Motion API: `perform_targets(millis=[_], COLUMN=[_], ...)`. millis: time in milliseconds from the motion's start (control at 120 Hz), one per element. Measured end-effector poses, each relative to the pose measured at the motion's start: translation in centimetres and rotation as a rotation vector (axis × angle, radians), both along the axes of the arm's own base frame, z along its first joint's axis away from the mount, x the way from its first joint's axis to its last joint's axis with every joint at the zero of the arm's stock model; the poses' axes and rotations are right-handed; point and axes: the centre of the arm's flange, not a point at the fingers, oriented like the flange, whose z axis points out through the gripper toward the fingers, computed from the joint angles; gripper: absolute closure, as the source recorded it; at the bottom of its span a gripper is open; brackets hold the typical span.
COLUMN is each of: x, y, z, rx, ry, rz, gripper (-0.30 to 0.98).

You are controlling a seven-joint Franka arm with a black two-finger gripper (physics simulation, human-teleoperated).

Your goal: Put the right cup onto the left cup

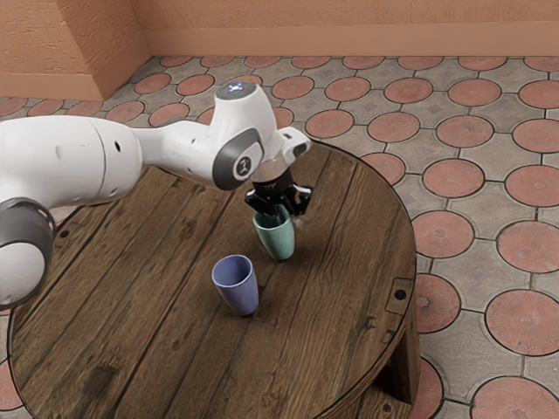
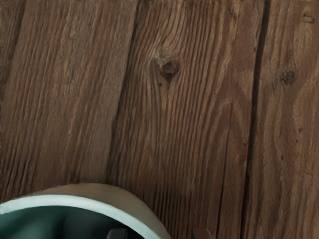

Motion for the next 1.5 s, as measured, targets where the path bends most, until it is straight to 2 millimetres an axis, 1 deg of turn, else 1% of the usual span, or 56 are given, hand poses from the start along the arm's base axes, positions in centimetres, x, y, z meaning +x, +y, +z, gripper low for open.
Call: perform_targets(millis=[175,267,317,350,375,458,508,533,567,617,700,808,883,1000,1100,1158,1217,1350,1500], x=[-0.5,-0.5,-0.5,-0.6,-0.7,-2.1,-3.4,-4.2,-5.4,-7.2,-9.2,-10.8,-11.4,-12.3,-13.4,-13.9,-14.1,-14.2,-13.7], y=[0.5,0.6,0.6,0.7,0.8,2.2,2.8,3.1,3.4,3.9,3.6,1.7,1.4,1.9,0.5,-0.5,-0.8,-0.8,-0.3], z=[-0.4,0.1,1.0,2.0,3.2,9.5,12.3,13.3,14.0,13.7,12.0,10.3,9.8,9.8,10.5,10.6,10.5,10.3,10.0], rx=[-0.006,-0.012,-0.018,-0.023,-0.028,-0.016,0.003,0.017,0.034,0.060,0.098,0.120,0.123,0.117,0.110,0.110,0.109,0.106,0.102], ry=[0.006,-0.002,-0.012,-0.023,-0.034,-0.071,-0.066,-0.057,-0.034,0.010,0.077,0.115,0.126,0.133,0.115,0.109,0.111,0.114,0.110], rz=[0.039,0.054,0.060,0.064,0.065,0.061,0.057,0.055,0.055,0.060,0.061,0.047,0.058,0.093,0.086,0.081,0.090,0.121,0.160], gripper=[0.73,0.75,0.75,0.75,0.75,0.76,0.76,0.77,0.77,0.77,0.78,0.78,0.78,0.78,0.78,0.78,0.78,0.78,0.79])
